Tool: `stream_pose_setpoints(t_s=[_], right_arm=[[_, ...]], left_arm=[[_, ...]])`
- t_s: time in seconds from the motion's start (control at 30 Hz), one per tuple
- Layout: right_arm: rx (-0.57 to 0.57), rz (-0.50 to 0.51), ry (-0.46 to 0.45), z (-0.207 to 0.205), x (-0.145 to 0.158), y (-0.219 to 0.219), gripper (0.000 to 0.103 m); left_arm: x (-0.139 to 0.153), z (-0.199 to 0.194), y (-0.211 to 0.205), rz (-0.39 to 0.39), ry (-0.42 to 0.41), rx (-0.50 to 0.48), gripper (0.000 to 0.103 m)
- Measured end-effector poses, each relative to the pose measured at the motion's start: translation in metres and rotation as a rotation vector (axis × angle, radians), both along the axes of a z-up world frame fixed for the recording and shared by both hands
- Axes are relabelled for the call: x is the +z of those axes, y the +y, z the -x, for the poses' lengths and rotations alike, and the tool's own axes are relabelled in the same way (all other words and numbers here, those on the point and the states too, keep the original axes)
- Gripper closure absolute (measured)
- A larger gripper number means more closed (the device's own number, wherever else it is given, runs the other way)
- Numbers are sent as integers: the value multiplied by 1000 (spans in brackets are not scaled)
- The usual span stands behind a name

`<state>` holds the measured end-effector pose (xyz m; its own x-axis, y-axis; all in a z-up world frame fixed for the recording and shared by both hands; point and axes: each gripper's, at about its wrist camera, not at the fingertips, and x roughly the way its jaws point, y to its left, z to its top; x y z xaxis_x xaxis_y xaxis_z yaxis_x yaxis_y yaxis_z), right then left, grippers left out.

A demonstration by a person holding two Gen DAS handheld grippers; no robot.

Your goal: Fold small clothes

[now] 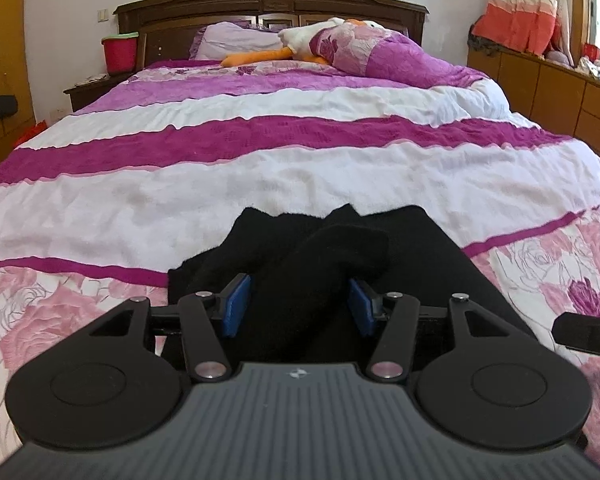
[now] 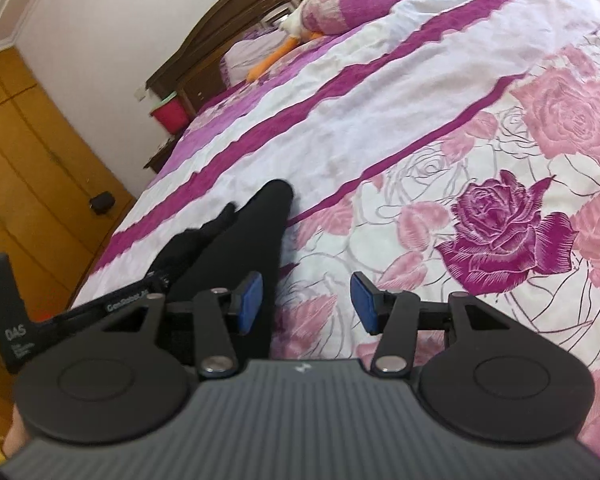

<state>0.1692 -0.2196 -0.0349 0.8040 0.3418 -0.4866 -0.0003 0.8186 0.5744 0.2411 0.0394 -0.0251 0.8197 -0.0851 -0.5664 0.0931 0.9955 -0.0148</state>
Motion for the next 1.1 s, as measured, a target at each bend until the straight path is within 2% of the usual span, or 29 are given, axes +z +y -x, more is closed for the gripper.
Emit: stream_pose_setpoints(t_s=[0.1,0.17,0.27,0.4,0.5,0.7,0.83,1.0,1.07,1.1], right_arm=[[-25,-30,0,-3,-6,-4,50],[-31,-44,1,-5,-10,-5,50],[-29,-52,-6,-6,-11,-5,51],[-17,-46,-34,-7,-7,-1,51],[5,-28,-66,-9,-1,6,51],[87,62,-117,-13,2,31,51],[99,119,-87,-19,-9,39,50],[100,107,-40,-24,-21,39,52],[103,125,-45,-23,-20,40,53],[100,128,-46,-23,-20,39,53]], left_arm=[[-4,-5,-1,-2,-17,11,49],[-6,-7,0,14,-14,10,87],[-1,-2,3,26,-47,38,90],[17,5,19,42,-113,94,91],[19,1,32,50,-113,115,91],[-18,-20,42,22,-16,153,90],[-30,-25,48,24,-11,158,89],[-22,-21,62,106,0,146,79],[-17,-15,64,111,5,143,64],[-15,-12,64,109,9,144,60]])
